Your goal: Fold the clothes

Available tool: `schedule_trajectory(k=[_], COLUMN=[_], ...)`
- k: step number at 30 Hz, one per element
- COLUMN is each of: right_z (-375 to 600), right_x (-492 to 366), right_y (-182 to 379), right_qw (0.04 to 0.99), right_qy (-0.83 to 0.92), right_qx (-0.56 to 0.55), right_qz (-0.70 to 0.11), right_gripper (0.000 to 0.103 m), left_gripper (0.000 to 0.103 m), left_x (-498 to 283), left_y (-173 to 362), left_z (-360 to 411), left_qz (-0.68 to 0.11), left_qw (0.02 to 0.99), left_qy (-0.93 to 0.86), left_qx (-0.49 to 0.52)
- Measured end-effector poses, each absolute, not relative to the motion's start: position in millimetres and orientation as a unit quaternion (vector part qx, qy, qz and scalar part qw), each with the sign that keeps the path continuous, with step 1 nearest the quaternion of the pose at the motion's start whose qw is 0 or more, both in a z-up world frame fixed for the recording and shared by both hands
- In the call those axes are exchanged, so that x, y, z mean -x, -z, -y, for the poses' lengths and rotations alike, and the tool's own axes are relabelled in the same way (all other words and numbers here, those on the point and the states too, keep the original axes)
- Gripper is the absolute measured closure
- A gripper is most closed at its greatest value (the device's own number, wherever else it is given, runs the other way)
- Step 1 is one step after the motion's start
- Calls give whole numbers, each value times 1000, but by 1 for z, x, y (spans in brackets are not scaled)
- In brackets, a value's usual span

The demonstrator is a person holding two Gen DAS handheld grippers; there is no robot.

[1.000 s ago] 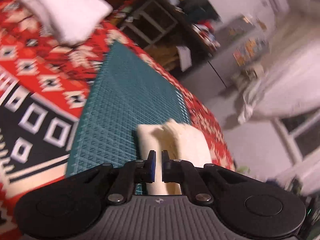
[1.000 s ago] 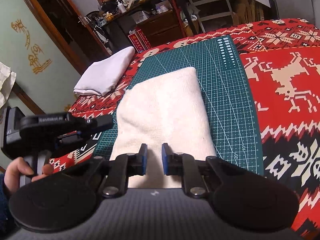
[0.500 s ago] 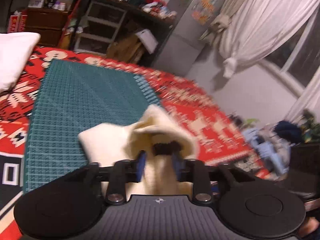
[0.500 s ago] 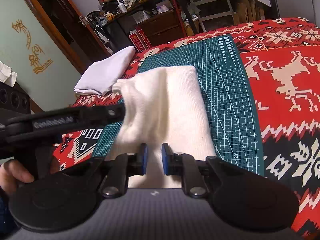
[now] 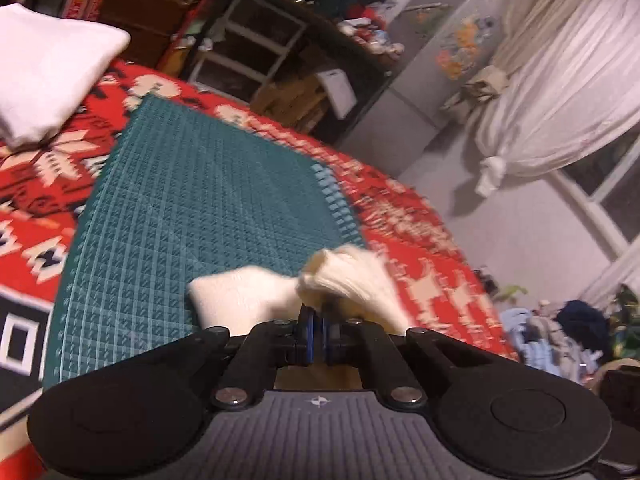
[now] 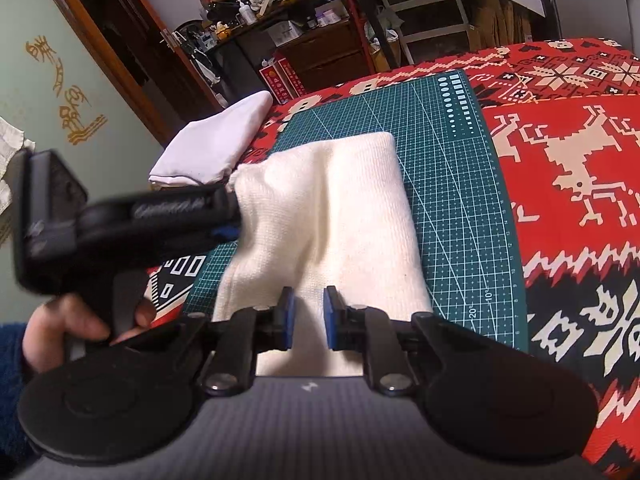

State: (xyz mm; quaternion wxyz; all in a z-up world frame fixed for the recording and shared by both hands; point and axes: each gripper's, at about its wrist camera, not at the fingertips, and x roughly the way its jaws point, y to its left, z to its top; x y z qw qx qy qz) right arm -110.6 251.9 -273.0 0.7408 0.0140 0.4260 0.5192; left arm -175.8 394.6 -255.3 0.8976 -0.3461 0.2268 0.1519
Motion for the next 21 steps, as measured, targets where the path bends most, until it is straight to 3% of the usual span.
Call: schedule_trajectory(k=[7,14,15,18,19,21], right_z=[-251,-256,-258,-266,-270,-276], right_x=[110,112,114,124,126,130], right_y=[274,268,265,257,256,255], right_qw=[738,742,744,749,747,743], right_qy=[-522,-518,-518,-530,-533,-538], right_qx=[-15,5,13,48,54,64], right_qz=[-426,-425,-421,-395,-394,-393], right_gripper=[88,87,85,85,85,85], left_gripper=[99,94,88,53,48,48], left_x=[195,238,240,239,234,222], left_y=[250,263,262,260,259,259], left_z=[-413,-427,-425,-416,-413,-409], left_qz=[-244,-187,-182,-171,-172,-186], left_qw=[889,851,851,854,857,862], left_qy=[-154,-166,-156,-125,-117,-119], left_qx=[356,462,467,475,472,457])
